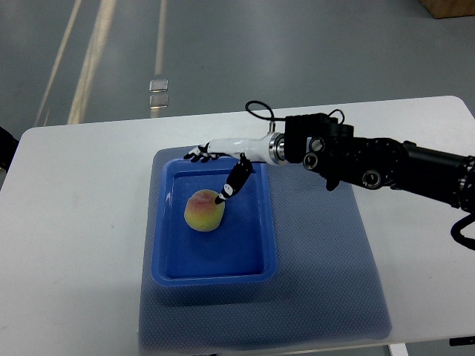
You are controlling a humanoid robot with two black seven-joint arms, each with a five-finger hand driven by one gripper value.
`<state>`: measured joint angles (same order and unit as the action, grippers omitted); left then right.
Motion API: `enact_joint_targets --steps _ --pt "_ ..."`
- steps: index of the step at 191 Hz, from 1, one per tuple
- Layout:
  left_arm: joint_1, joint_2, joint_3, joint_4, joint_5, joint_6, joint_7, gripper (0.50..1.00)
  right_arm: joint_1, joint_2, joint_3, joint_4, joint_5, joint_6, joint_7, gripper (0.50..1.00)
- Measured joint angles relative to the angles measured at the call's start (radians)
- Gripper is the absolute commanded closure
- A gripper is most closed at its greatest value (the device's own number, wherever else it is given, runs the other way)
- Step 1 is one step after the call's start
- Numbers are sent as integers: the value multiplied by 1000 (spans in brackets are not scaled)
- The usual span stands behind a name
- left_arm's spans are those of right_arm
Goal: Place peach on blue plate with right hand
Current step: 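Open the right hand to release the peach in the tray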
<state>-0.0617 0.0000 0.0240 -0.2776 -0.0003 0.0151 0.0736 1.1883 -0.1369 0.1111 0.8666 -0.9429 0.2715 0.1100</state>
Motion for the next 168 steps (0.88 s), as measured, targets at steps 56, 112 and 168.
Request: enact_joint_targets --steps 56,112,168 --pt "0 0 0 -1 0 2 0 500 -281 -204 604 36 341 76 89 568" --pt "1 0 2 -11 0 9 3 500 -660 31 972 -27 762 81 170 568" --pt "1 0 2 -8 0 13 3 500 -693 74 990 -43 787 96 238 568"
